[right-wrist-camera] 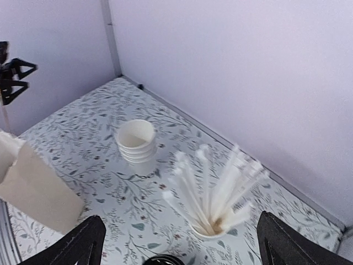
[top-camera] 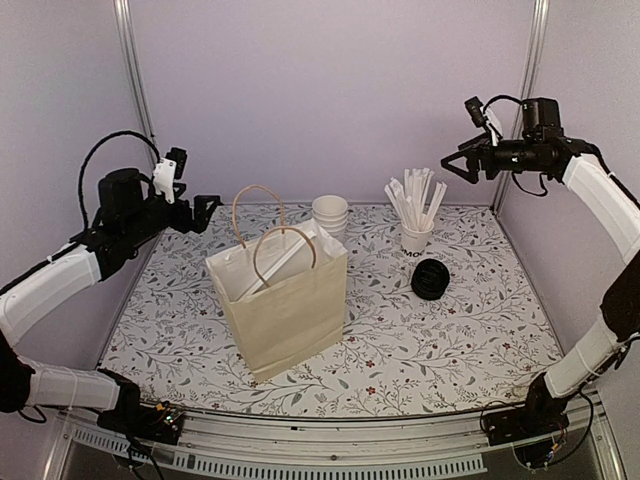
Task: Pack the takeout coffee
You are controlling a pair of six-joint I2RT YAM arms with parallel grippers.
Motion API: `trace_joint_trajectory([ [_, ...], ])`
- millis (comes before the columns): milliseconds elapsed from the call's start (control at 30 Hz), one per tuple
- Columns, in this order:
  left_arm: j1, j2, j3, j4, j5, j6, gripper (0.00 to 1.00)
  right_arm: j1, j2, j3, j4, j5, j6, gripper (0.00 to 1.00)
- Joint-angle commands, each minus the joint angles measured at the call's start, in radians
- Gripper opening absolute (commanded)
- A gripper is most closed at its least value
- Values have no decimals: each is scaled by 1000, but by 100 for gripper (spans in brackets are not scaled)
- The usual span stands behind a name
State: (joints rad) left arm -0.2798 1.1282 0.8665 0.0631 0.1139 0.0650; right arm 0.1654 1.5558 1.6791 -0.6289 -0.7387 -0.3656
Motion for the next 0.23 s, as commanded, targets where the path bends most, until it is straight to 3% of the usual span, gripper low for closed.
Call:
trace_joint_trajectory([
  [0, 39, 7, 31, -7, -82, -100, 100, -63, -106, -184, 312, 339, 153, 99],
  [200, 68, 31, 68, -56, -58, -142, 100, -65, -198, -309, 375, 388, 130, 99],
])
